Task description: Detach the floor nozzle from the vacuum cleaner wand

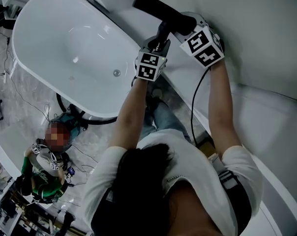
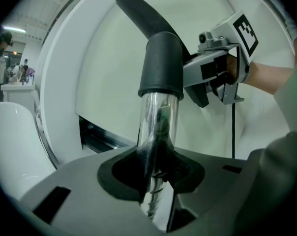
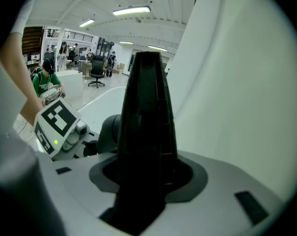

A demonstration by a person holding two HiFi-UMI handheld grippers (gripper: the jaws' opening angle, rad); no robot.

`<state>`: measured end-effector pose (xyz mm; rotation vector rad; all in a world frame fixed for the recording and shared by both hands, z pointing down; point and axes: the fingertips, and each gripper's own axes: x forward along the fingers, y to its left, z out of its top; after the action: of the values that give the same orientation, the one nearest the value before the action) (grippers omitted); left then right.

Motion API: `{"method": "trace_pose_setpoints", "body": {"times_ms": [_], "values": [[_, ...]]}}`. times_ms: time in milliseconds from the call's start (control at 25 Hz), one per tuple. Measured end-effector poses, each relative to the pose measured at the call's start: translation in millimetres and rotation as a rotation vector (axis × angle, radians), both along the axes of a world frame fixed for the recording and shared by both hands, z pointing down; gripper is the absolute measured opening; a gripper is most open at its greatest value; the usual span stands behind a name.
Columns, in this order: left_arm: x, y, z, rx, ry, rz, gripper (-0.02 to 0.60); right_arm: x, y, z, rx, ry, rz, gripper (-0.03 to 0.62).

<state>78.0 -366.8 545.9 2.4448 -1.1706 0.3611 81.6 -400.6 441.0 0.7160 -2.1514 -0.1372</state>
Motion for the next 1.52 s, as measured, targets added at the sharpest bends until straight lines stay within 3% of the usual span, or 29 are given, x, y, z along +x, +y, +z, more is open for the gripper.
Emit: {"method": "trace_pose_setpoints", "body": {"times_ms": [320,560,720,1200,1520], "values": [[11,19,9,0.022,0.006,0.036,0.118,4,21,8,-0.084,0.016,-0.083,0.208],[14,14,4,0.022,0.024,0.048,0.118,8,16,-1,-0.004,0.037,-0.024,0.207],[11,15,0,0.029,0.019,0.041,0.118,8,18,-4,-0.030,-0.022,-0.003,0.207],[10,22,-6,0.084,-0.001,0.039,0.117,1,25,-6,-0.113,0.015,-0.127,0.207],[13,18,3,0.030,0.021,0.063,0.117,8,21,-4,-0.037,0.064,-0.040,0.207]]}}
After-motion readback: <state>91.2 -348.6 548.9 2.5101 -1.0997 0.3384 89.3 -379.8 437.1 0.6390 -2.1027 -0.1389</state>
